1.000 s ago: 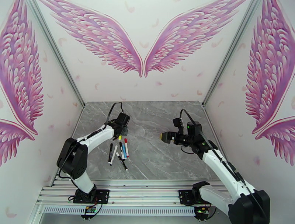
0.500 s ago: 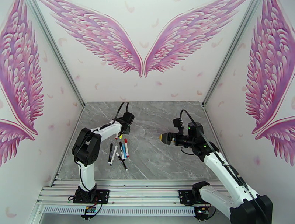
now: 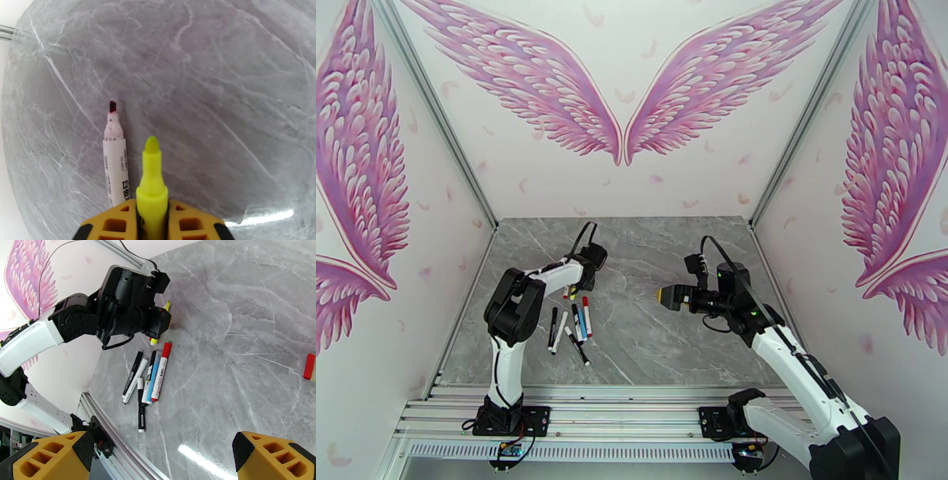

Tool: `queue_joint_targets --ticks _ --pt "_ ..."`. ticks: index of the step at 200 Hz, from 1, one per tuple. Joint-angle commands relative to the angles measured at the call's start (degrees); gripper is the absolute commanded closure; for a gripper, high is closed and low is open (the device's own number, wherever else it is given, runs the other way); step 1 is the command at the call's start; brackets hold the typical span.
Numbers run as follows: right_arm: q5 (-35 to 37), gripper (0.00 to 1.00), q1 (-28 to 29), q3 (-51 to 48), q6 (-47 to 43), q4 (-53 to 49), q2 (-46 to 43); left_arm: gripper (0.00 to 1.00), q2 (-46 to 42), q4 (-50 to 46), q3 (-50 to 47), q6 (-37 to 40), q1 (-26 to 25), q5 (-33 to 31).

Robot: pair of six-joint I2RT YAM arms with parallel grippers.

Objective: Open the pen caps

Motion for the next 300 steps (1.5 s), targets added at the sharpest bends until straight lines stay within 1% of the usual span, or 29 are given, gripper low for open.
queue_joint_targets --ticks 1,118,162,198,217,236,264,287,300 --pt "1.00 0.01 0.70 -0.81 0.56 -0.55 -0.50 0.98 1.60 -1.01 2.40 0.22 0.04 -2.23" --pt "1.96 0.01 1.89 -0.34 0.91 -0.87 0.17 0.76 3.16 -2.56 4.87 0.26 0.06 -2.19" --pt "1.96 0.01 2.13 0.08 0.94 -0.92 0.20 0.72 2.88 -3.30 5.33 0.02 0.05 -1.66" --pt "2.05 0.01 2.24 0.28 0.85 -1.13 0.21 0.72 1.96 -3.64 5.30 -0.40 -0.10 -1.57" --pt "1.92 0.01 2.52 0.58 0.68 -1.31 0.30 0.72 -0.86 -3.88 4.68 -1.12 -0.42 -0.61" --pt "2.90 0.01 3.70 0.96 0.07 -2.13 0.47 0.72 -5.85 -3.99 2.68 -2.69 -0.64 1.55" --pt "7.45 0.01 8.26 1.41 -0.91 -3.65 0.71 0.72 -14.80 -3.76 -3.51 -6.19 -0.61 5.12" --pt "10.29 0.01 12.10 1.33 -0.61 -3.32 1.12 0.68 -22.00 -4.94 -9.42 -9.43 -0.37 7.28" --pt "11.79 0.01 14.61 1.28 -0.23 -2.71 1.54 0.68 -26.13 -4.99 -14.86 -11.61 0.27 8.65"
